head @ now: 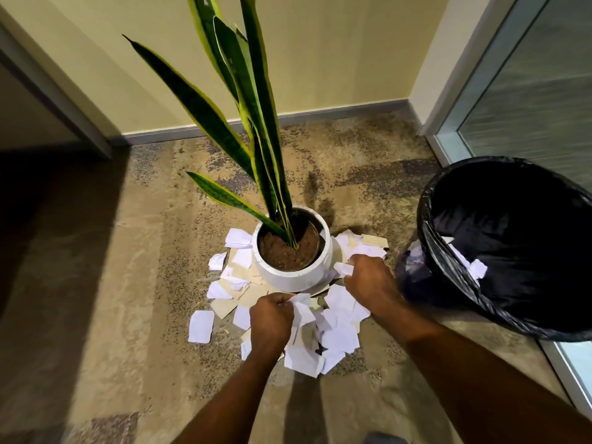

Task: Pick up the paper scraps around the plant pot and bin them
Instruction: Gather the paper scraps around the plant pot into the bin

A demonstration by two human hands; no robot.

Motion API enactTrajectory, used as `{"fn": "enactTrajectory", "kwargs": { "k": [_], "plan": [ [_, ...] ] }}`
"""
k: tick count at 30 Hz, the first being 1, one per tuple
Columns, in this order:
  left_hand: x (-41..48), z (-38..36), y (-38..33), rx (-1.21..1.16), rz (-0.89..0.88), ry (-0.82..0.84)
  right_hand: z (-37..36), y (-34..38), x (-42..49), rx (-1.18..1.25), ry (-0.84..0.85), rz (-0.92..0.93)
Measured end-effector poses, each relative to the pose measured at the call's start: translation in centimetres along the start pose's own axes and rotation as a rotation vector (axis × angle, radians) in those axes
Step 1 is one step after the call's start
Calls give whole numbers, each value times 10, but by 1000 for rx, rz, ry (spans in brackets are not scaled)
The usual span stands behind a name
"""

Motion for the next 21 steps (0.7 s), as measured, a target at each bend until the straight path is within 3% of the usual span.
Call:
{"fn": "enactTrajectory", "kwargs": {
  "k": [9,17,21],
  "plan": [
    [-5,9,-50,-140,-86,-10,40,21,-7,59,-73,65],
    [-24,27,-193,-196,-385,-100,173,19,-36,260,-408,63],
    [-48,3,-268,-252,-556,-7,237,-42,-51,328,-566,-134]
  ]
}}
Point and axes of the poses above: each hand's wrist, its own x-axis towards the middle knuckle, its own z-axis out of the back of the hand, y = z × x, the point moved 9 cm from there along x, towards the middle knuckle, and after that the axes turned 4 degrees about x, right-handed, at the moved point
